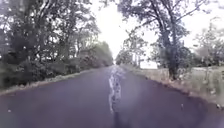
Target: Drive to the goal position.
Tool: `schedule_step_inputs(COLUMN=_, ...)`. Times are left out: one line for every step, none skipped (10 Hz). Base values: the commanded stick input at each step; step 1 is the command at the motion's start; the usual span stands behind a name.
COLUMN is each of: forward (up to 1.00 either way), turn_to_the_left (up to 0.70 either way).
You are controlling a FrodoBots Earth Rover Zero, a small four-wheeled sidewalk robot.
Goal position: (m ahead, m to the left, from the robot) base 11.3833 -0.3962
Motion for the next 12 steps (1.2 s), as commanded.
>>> schedule_step_inputs(forward=1.00, turn_to_the_left=0.00)
schedule_step_inputs(forward=1.00, turn_to_the_left=0.00)
schedule_step_inputs(forward=1.00, turn_to_the_left=0.00)
schedule_step_inputs(forward=1.00, turn_to_the_left=0.00)
schedule_step_inputs(forward=1.00, turn_to_the_left=0.00)
schedule_step_inputs(forward=1.00, turn_to_the_left=0.00)
schedule_step_inputs(forward=1.00, turn_to_the_left=0.00)
schedule_step_inputs(forward=1.00, turn_to_the_left=0.00)
schedule_step_inputs(forward=1.00, turn_to_the_left=0.00)
schedule_step_inputs(forward=1.00, turn_to_the_left=0.00)
schedule_step_inputs(forward=1.00, turn_to_the_left=0.00)
schedule_step_inputs(forward=1.00, turn_to_the_left=0.00)
